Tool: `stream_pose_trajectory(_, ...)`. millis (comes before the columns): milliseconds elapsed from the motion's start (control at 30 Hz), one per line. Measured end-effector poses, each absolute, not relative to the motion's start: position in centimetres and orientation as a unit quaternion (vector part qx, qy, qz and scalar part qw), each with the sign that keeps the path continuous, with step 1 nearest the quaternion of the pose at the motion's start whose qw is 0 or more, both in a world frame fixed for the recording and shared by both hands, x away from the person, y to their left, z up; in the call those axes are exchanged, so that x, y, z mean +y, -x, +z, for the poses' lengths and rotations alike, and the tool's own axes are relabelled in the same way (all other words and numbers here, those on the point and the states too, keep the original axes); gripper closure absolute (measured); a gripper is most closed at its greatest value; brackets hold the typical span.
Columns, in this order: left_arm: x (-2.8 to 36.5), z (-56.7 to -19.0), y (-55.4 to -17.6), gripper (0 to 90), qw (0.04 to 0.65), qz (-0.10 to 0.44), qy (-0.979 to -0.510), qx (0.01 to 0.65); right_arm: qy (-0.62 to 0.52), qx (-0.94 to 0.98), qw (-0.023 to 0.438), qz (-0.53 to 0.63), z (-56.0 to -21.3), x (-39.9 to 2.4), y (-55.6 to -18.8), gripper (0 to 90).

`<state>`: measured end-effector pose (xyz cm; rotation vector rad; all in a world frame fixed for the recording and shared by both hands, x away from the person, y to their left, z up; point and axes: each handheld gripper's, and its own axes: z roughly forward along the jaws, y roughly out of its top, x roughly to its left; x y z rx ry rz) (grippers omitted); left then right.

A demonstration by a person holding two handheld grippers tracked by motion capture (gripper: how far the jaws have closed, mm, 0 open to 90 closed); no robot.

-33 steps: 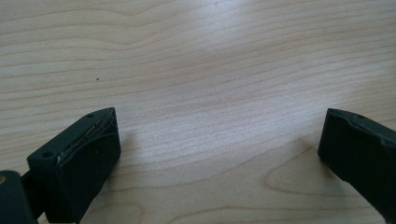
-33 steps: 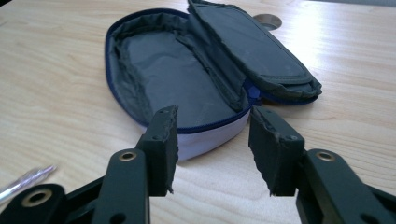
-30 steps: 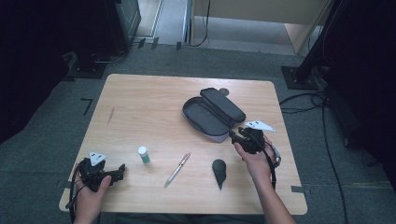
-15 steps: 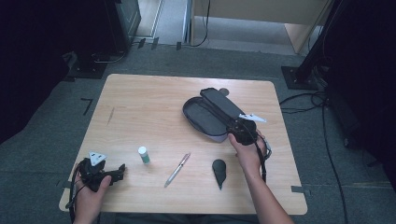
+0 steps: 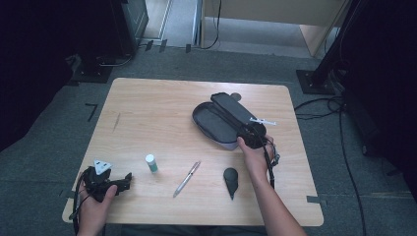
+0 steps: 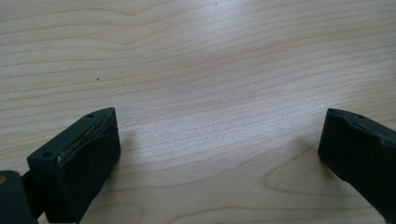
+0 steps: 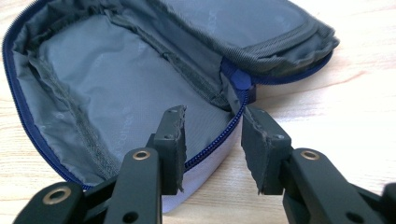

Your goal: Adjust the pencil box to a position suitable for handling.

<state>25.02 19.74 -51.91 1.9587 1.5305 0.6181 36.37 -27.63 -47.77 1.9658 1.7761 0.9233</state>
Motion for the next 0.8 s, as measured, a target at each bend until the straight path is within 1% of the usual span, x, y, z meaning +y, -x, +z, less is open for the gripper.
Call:
stream_pose_trajectory(100, 19.7, -51.9, -25.0, 0.0, 0.286, 0.231, -0.733, 0.573, -0.694, 0.625, 0.168, 0.316, -48.0, -27.5, -36.5, 61.5)
stream_pose_trajectory(200, 19.7, -51.9, -25.0, 0.0, 0.286, 0.231, -0.733, 0.572, -0.697, 0.626, 0.162, 0.309, -48.2, -27.4, -36.8, 67.8)
stream_pose_trajectory(233, 19.7, -51.9, -25.0, 0.0, 0.286, 0.231, -0.733, 0.572, -0.697, 0.626, 0.162, 0.309, -48.2, -27.4, -36.8, 67.8)
stream_pose_trajectory(267, 19.7, -51.9, -25.0, 0.0, 0.286, 0.231, -0.733, 0.573, -0.699, 0.624, 0.166, 0.305, -48.3, -27.5, -36.9, 73.4)
stream_pose_trajectory(300, 19.7, -51.9, -25.0, 0.0, 0.286, 0.231, -0.733, 0.573, -0.701, 0.623, 0.167, 0.304, -48.4, -27.5, -37.0, 75.8)
stream_pose_trajectory(367, 19.7, -51.9, -25.0, 0.0, 0.286, 0.231, -0.733, 0.573, -0.703, 0.619, 0.175, 0.303, -48.4, -27.7, -37.1, 83.4)
stream_pose_trajectory(400, 19.7, -51.9, -25.0, 0.0, 0.286, 0.231, -0.733, 0.573, -0.703, 0.619, 0.175, 0.303, -48.4, -27.7, -37.1, 83.4)
stream_pose_trajectory(467, 19.7, -51.9, -25.0, 0.0, 0.286, 0.231, -0.733, 0.573, -0.703, 0.617, 0.174, 0.309, -48.5, -27.9, -37.2, 89.1)
stream_pose_trajectory(700, 19.7, -51.9, -25.0, 0.0, 0.286, 0.231, -0.733, 0.573, -0.669, 0.632, 0.169, 0.351, -47.8, -27.9, -37.3, 89.9)
stream_pose_trajectory(800, 19.7, -51.9, -25.0, 0.0, 0.286, 0.231, -0.733, 0.573, -0.641, 0.652, 0.177, 0.362, -47.1, -27.4, -37.3, 89.9)
